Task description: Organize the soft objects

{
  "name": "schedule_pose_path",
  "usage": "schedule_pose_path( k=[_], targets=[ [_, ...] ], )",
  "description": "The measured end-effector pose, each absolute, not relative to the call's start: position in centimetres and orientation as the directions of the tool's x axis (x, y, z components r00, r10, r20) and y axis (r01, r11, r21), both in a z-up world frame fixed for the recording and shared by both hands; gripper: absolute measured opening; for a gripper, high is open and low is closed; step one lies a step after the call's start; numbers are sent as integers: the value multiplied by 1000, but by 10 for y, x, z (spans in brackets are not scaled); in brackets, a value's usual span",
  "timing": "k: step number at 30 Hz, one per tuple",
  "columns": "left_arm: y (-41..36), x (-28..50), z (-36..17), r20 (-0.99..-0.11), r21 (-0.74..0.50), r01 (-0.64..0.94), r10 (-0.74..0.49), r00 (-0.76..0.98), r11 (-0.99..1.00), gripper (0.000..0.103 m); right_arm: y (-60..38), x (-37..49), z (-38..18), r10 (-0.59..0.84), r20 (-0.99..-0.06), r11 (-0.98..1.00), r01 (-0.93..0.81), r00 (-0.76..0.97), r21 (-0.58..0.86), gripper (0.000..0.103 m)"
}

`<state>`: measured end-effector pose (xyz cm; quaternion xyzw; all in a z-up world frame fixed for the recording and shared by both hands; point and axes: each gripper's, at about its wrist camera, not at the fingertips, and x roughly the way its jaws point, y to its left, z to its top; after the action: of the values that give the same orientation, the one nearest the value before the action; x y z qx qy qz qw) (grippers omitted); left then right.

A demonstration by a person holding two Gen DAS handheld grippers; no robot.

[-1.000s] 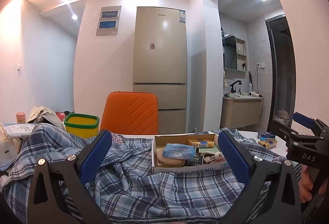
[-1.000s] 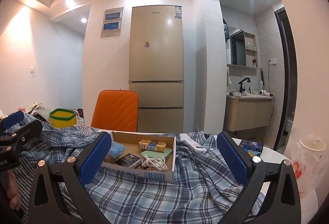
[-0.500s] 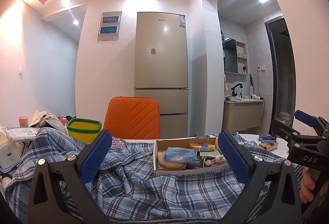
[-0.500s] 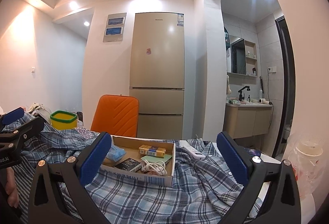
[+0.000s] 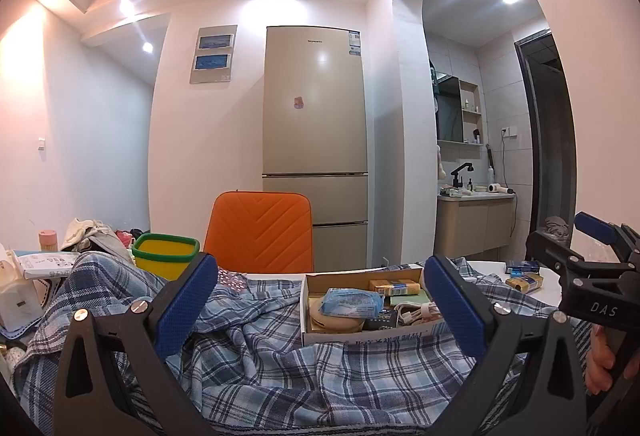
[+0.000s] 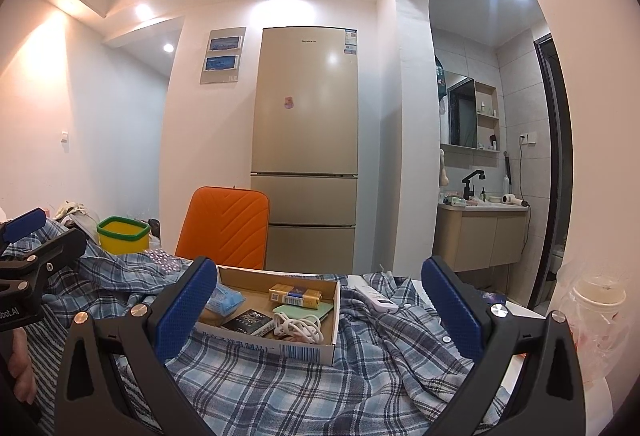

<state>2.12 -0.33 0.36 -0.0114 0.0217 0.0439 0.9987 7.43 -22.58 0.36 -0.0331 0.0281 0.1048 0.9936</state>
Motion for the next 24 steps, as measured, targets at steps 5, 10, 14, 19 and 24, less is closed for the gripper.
schedule_pose_path(
  k=[5,10,14,19,24],
  targets=[
    [-3,21,4,-45,-20,-89,88,995,996,103,-226,74,4,205,-64,976,-209,977,-61,103],
    [-3,21,3,-49,-23,-92,91,995,996,103,-226,74,4,205,-64,976,-209,977,-61,103],
    [-2,21,2,-49,-25,-94,93,994,995,103,-226,74,4,205,-63,976,-209,977,-61,103],
    [-1,20,2,-49,-24,-93,92,995,995,103,-226,74,4,205,-63,976,-209,977,-60,103],
    [-2,21,2,-50,-24,-93,91,995,995,103,-226,74,4,205,-63,976,-209,977,-61,103]
  ],
)
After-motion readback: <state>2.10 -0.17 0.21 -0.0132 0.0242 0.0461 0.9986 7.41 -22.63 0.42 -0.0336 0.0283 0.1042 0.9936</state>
